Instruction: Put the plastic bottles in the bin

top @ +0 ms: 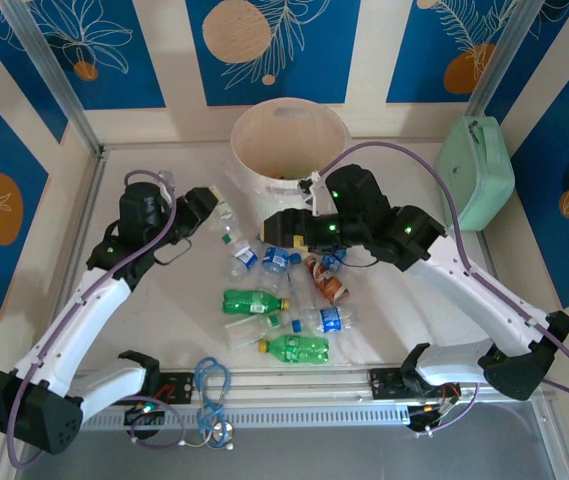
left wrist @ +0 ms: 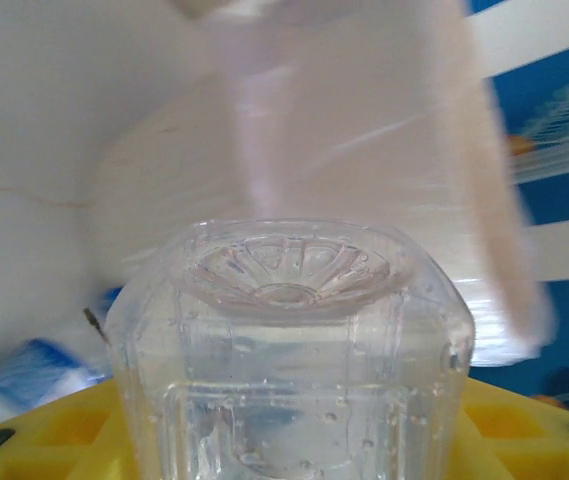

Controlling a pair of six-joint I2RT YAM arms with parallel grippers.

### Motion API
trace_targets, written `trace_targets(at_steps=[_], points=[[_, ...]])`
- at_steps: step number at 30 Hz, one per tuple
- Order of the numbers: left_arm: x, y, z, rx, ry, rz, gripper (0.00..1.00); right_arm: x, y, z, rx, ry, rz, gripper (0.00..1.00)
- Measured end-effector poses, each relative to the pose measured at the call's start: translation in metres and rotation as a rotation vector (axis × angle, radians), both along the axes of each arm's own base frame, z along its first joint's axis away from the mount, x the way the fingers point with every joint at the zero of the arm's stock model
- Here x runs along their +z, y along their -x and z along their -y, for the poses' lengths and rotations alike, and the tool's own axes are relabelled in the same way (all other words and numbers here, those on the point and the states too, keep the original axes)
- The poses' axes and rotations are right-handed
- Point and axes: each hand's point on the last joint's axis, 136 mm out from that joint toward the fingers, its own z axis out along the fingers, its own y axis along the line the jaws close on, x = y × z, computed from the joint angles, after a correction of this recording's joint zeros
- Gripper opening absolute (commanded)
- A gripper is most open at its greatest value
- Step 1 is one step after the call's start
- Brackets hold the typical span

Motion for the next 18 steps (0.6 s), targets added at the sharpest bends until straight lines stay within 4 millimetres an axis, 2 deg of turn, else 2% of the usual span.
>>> trace_targets(at_steps=[4, 8, 14, 18], points=[[0.040, -0.006, 0.017, -0.053, 0.176, 0.097, 0.49, 0.005, -0.008, -0.001, -0.002, -0.064, -0.028, 0.84], [0.070, -0.008, 0.027, -0.101, 0.322, 0.165, 0.49, 0.011, -0.016, -0.003, 0.000, -0.109, -0.042, 0.83], [0.092, -0.005, 0.035, -0.159, 0.451, 0.225, 0.49, 0.014, -0.019, -0.014, 0.033, -0.153, -0.064, 0.81], [0.099, -0.002, 0.038, -0.184, 0.501, 0.244, 0.49, 0.012, -0.020, -0.021, 0.052, -0.167, -0.081, 0.78]])
